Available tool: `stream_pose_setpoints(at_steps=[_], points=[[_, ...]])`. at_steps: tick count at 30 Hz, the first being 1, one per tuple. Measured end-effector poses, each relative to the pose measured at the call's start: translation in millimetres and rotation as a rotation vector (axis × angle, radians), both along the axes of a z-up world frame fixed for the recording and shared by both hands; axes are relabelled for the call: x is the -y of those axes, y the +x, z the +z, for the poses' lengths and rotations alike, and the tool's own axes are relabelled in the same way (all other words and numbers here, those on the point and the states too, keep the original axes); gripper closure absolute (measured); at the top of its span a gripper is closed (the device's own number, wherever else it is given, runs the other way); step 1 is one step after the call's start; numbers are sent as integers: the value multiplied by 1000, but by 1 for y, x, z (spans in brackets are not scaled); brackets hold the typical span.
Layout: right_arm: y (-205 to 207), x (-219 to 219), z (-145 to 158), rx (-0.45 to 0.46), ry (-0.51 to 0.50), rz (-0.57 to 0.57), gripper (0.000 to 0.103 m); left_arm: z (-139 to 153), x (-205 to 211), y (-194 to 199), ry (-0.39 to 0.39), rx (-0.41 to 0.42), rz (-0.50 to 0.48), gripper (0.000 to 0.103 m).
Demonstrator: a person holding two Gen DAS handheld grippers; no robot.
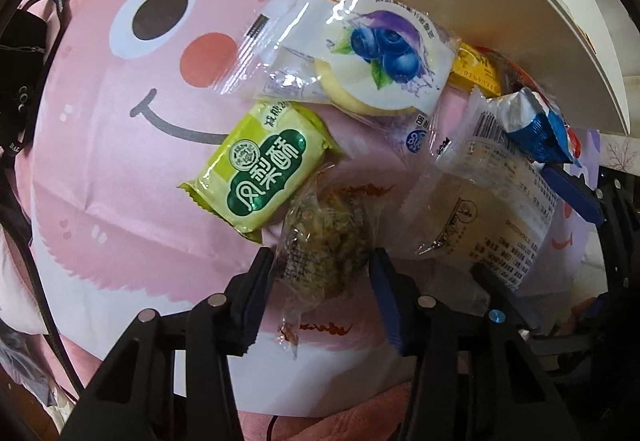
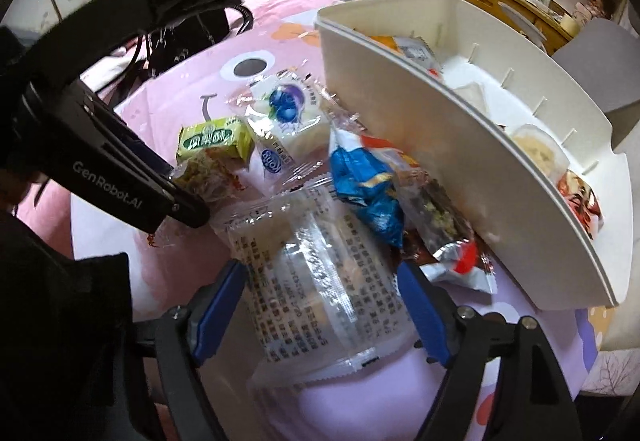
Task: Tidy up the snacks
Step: 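Grasp dark nut-cluster bag with left tool while right tool grasps large clear printed bag, then lift both bags into the white tray and open both tools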
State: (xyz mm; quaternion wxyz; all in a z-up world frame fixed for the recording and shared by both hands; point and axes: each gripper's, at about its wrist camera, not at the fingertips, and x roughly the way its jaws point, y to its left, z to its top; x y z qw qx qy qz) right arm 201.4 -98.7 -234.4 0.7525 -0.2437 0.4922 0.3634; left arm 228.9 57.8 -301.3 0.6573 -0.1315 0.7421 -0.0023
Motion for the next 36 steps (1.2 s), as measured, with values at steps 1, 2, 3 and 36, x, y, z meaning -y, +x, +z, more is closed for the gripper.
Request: stream_pose_setpoints(at_steps=[1,2,3,36], points=[[-1,-3,-2,7,-8,10,22,-2,-1,1,-7,0,-2,58],[-2,-6,-4,11,-16,17,22,-4,-2,2,-13,1,-4,58],[-2,-8,-6,14,-23,21,21,-6,-2,3,-17,2,-7,59],[-31,-3,-1,-142,-13,-102,34,29,-23,-77,-10,138,111,69]])
